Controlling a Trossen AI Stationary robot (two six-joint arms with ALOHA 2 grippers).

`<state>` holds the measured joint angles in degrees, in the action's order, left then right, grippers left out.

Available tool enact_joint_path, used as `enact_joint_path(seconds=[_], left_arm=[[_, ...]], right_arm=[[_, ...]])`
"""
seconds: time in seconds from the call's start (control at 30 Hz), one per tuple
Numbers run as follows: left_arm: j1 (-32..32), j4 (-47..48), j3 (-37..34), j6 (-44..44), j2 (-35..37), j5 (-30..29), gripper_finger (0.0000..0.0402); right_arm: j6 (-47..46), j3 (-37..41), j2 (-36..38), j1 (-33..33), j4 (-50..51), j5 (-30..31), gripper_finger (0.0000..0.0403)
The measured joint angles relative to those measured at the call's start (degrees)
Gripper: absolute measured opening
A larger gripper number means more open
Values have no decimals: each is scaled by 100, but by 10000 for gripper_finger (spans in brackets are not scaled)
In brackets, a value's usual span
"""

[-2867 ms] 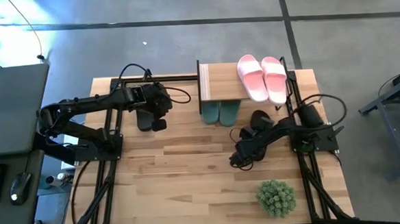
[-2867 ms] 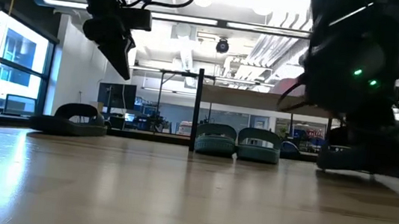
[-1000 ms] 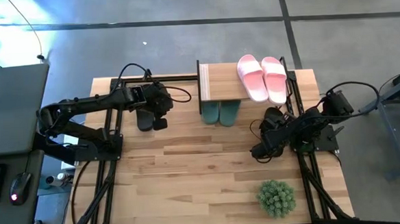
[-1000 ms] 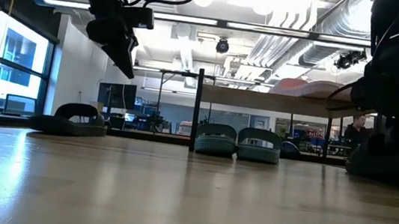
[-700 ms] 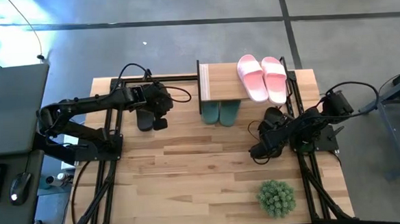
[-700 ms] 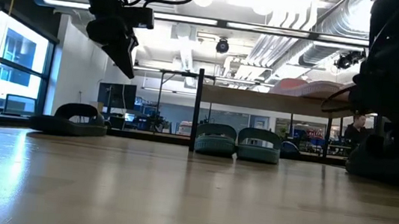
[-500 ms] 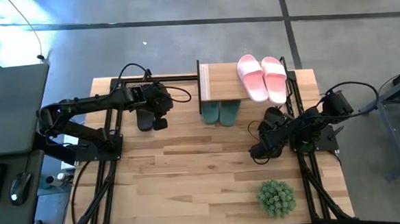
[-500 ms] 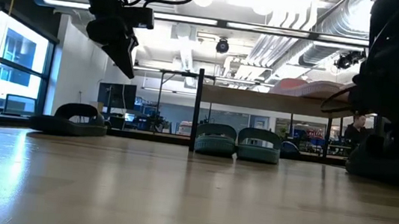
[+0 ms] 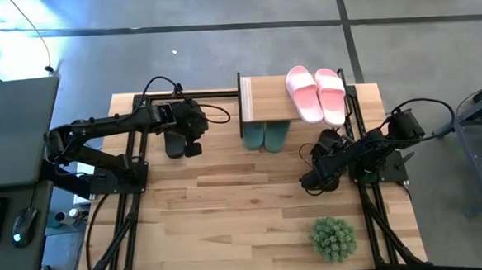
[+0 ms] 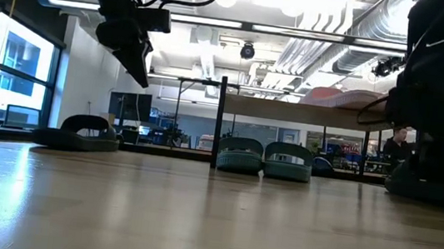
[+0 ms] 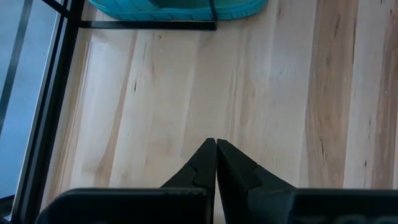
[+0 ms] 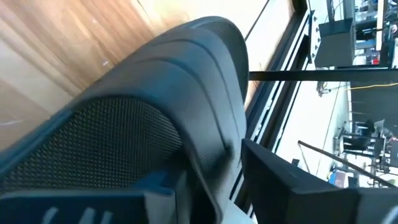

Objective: Pick and place slides into the shelf
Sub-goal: Put the right black slipper under the shelf

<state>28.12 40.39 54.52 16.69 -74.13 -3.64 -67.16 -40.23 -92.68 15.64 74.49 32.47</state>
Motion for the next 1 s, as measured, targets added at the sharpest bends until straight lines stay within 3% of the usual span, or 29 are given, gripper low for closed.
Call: enact_joint_path(seconds=[0.43, 0.67, 0.87, 1.0], left_arm=[[0, 16, 0, -48, 0, 0, 3], [0, 19, 0, -61, 0, 0, 3], [-2, 32, 0, -61, 2, 0, 3], [-1, 49, 0, -68, 2, 2, 3]], right_arm=[[8, -1126, 11, 24, 555, -388, 119], [-640, -2046, 25, 307, 1612, -758, 119], [-756, -2829, 322, 619, 1100, -2451, 115], [-1178, -3246, 533, 870, 1100, -2649, 87]])
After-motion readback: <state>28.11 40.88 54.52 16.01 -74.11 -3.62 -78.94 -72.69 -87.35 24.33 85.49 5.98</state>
